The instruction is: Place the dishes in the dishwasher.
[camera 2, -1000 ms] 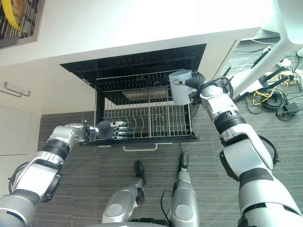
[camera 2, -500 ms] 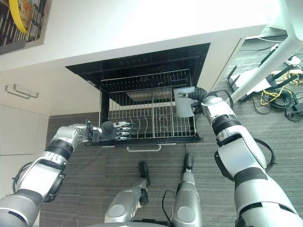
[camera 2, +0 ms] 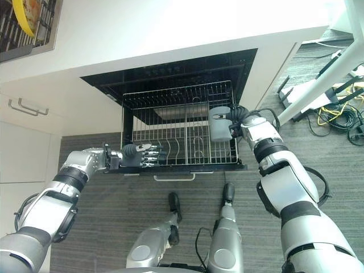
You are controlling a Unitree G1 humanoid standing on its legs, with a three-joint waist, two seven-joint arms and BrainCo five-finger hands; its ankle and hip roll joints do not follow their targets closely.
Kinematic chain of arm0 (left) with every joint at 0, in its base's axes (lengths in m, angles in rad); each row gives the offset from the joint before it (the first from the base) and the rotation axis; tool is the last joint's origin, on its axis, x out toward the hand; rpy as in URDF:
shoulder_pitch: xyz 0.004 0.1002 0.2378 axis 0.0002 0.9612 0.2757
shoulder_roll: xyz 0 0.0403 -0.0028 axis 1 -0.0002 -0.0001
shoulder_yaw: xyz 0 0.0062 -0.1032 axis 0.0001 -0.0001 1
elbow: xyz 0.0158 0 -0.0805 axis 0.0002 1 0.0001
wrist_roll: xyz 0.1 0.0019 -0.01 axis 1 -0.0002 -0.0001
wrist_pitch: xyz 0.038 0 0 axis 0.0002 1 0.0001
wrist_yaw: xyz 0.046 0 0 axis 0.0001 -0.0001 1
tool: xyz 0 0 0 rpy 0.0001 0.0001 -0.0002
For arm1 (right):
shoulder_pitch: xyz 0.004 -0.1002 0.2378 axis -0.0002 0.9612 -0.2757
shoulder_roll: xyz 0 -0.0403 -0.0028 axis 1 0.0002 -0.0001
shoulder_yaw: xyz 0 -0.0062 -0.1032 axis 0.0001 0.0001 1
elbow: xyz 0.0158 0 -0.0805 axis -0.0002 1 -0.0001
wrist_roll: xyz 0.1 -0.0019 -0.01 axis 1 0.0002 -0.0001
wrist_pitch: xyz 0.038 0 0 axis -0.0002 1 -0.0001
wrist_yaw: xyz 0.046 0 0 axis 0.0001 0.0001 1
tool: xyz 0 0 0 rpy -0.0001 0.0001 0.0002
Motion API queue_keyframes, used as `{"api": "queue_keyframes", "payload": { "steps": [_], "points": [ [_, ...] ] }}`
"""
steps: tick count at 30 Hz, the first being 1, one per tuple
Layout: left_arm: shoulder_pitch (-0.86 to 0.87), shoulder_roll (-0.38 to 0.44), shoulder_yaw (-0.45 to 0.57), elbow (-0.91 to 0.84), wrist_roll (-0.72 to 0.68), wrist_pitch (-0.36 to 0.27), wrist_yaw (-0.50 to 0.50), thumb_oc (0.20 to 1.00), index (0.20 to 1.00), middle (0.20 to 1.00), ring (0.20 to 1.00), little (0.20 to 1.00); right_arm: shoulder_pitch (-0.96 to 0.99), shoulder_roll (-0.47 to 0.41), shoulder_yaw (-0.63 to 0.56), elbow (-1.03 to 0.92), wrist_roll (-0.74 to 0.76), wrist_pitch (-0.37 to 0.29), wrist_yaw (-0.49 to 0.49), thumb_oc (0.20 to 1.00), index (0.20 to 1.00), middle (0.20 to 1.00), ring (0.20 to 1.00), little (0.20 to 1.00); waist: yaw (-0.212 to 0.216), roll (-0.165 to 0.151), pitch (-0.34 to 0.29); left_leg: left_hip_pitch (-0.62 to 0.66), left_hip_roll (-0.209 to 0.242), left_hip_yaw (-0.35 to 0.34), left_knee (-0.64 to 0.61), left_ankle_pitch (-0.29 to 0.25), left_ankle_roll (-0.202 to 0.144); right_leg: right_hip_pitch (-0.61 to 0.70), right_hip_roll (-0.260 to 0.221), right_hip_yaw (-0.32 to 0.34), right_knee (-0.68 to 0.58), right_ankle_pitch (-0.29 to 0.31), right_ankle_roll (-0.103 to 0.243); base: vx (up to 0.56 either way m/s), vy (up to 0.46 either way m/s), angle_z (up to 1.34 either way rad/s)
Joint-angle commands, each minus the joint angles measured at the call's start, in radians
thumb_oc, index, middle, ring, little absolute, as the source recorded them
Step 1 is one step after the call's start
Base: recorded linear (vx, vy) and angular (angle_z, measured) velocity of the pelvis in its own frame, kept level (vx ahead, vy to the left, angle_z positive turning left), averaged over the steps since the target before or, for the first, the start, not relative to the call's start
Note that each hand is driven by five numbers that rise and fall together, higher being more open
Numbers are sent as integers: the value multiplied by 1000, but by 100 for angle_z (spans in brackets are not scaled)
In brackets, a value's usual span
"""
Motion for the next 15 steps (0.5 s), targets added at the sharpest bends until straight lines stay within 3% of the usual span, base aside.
{"api": "queue_keyframes", "payload": {
  "steps": [1,4,5,9,10,13,14,15],
  "points": [
    [107,-68,-252,47,-11,180,-136,1000,1000,1000,1000,1000,-186,16,-31,64,47,-53,-15,1000,1000,1000,1000,1000,39,-33,79,-47,-20,-43,7,-66,-6,-19,-94,-34,104,-153,99,-52,-5,2],
    [104,-57,-252,35,-51,145,-98,1000,1000,1000,1000,1000,-185,18,-32,45,78,-72,-40,1000,1000,1000,1000,1000,37,-32,76,-43,-19,-39,6,-66,-8,-15,-95,-36,102,-152,100,-13,1,1],
    [102,-45,-251,12,-94,93,-48,1000,1000,1000,1000,1000,-185,13,-34,19,95,-80,-58,1000,1000,1000,1000,1000,35,-32,75,-40,-19,-37,4,-66,-9,-12,-93,-36,100,-151,100,0,0,0],
    [103,38,-202,-270,-425,-168,331,1000,1000,1000,1000,1000,-103,-26,-48,-249,157,-113,-170,1000,1000,1000,1000,1000,22,-47,66,-24,-17,-34,2,-71,-11,-1,-91,-33,98,-150,103,-9,4,0],
    [119,46,-178,-331,-458,-298,413,1000,1000,1000,1000,1000,-52,-35,-79,-328,156,-135,-191,1000,1000,1000,1000,1000,17,-54,62,-18,-15,-33,2,-72,-10,3,-89,-32,100,-151,102,0,0,0],
    [154,39,-107,-394,-441,-497,500,1000,1000,1000,1000,1000,79,-40,-156,-493,136,-175,-211,1000,1000,1000,1000,1000,4,-76,52,-11,-9,-30,2,-73,-5,5,-83,-27,101,-150,98,7,-40,5],
    [157,38,-98,-398,-437,-516,509,1000,1000,1000,1000,1000,99,-40,-167,-518,129,-178,-212,1000,1000,1000,1000,1000,2,-80,51,-8,-8,-28,2,-74,-4,7,-82,-27,102,-151,97,16,-57,2],
    [164,29,-67,-408,-425,-588,538,1000,1000,1000,1000,1000,163,-40,-199,-589,123,-193,-207,1000,1000,1000,1000,1000,-9,-93,43,1,-4,-24,2,-77,-3,14,-78,-26,102,-153,94,34,-51,1]
  ]
}}
